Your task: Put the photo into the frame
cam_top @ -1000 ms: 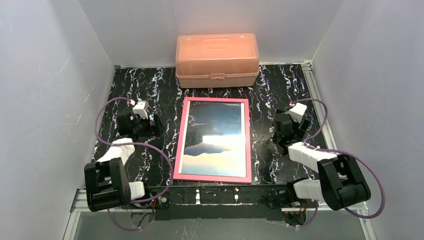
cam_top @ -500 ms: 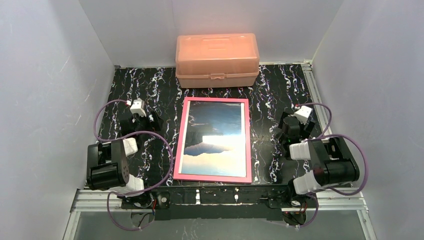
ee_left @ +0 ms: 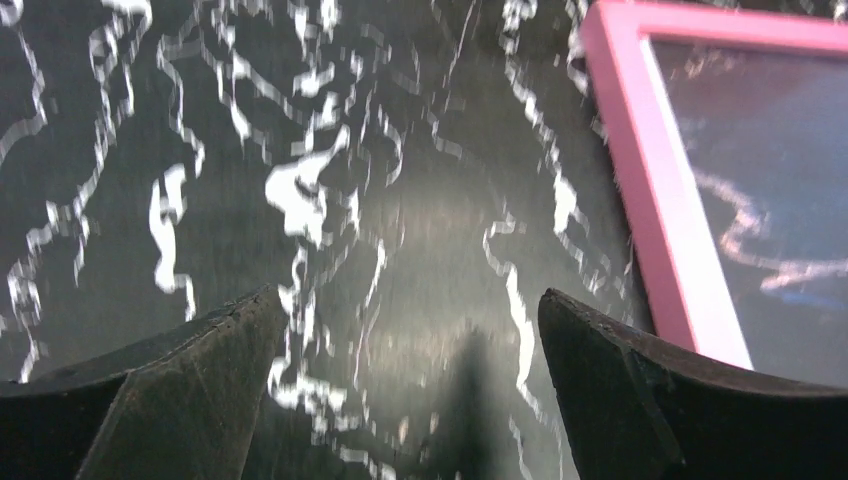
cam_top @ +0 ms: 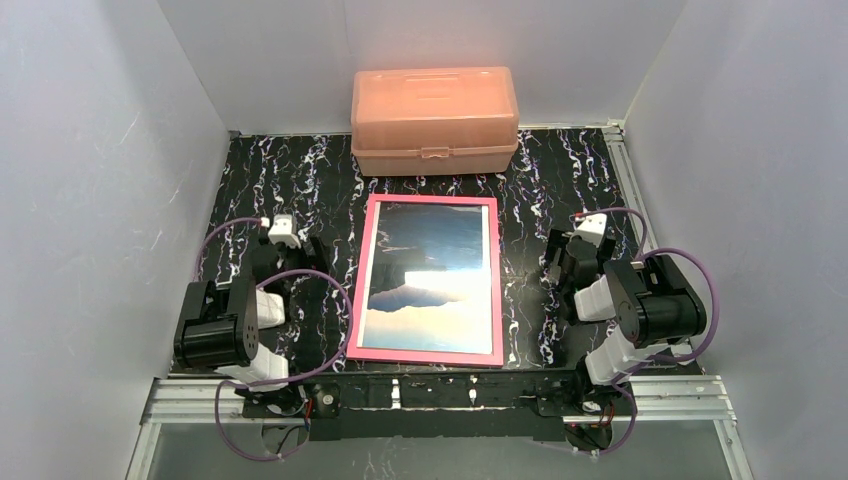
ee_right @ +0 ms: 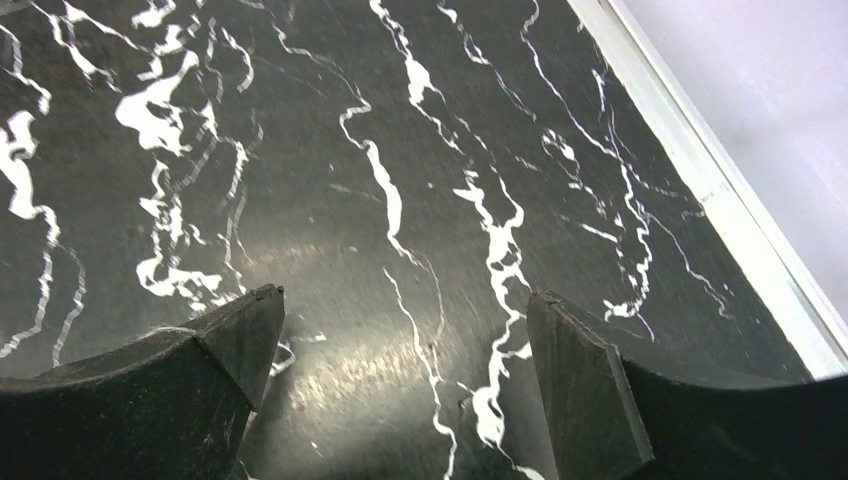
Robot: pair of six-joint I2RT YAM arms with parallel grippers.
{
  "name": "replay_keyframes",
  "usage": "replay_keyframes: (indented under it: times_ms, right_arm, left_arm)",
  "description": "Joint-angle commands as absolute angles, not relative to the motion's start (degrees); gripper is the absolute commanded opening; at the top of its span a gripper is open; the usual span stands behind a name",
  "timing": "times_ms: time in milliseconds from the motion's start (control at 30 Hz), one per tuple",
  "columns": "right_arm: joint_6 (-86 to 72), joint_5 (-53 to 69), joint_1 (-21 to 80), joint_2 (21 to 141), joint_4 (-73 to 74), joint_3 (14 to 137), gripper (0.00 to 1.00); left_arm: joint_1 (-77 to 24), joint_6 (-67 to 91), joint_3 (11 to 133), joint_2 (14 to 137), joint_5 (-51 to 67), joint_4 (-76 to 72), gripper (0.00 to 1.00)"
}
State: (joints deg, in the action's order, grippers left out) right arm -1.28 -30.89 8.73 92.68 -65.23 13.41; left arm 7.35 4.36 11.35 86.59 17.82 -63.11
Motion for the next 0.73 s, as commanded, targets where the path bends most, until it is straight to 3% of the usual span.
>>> replay_keyframes:
  times_ms: [0,700]
  right_arm:
    - [-0.4,-30.5,8.5,92.5,-66.7,16.0,0.99]
    - [-0.1,-30.5,8.5,92.1,-68.6,14.9,0.99]
  left_arm:
    - [4.8,0.7,16.9,84.9,13.9,-58.2,0.98]
    - [2.9,0.3,17.2,85.1,10.5,-57.6,0.98]
